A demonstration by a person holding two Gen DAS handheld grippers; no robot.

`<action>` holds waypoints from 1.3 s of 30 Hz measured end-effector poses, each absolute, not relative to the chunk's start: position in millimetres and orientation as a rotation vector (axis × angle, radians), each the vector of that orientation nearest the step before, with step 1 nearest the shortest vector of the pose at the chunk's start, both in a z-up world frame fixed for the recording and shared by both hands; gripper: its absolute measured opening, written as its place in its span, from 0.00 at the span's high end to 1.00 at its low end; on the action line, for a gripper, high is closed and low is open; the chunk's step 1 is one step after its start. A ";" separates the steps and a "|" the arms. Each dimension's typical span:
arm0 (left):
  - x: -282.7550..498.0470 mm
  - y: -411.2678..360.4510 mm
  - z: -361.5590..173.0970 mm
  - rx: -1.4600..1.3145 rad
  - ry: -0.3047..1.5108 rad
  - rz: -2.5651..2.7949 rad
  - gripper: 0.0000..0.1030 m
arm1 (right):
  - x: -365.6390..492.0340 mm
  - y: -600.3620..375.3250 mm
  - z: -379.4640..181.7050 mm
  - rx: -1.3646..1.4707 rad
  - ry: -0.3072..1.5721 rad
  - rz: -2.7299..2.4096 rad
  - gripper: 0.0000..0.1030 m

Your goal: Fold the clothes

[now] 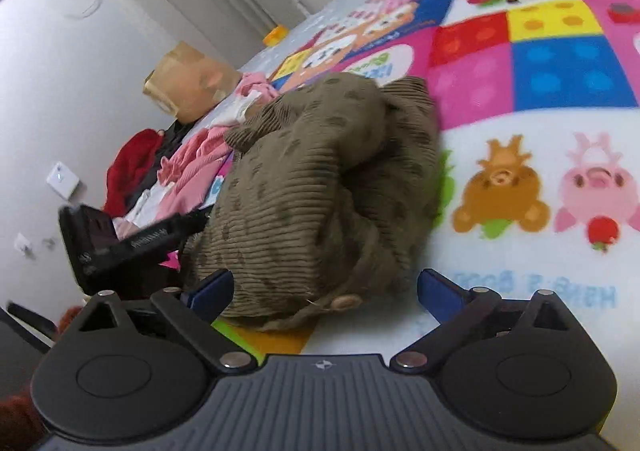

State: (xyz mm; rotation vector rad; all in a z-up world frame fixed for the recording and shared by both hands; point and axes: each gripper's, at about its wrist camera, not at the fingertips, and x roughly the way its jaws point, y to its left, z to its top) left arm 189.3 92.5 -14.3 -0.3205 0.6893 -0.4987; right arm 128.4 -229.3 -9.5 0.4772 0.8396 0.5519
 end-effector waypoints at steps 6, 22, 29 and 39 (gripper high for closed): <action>167.3 81.7 -13.0 -0.360 0.705 -0.556 0.29 | 149.6 -240.1 0.3 0.412 0.774 0.490 0.18; 117.8 24.0 4.7 -0.216 0.740 -0.757 0.14 | 151.5 -274.3 -5.7 0.493 0.740 0.368 0.04; 117.8 25.1 5.5 -0.204 0.736 -0.751 0.13 | 145.7 -254.1 -12.8 0.486 0.737 0.408 0.00; 107.8 71.8 45.1 -0.300 0.589 -0.780 0.04 | 142.7 -250.2 -18.9 0.442 0.690 0.434 0.00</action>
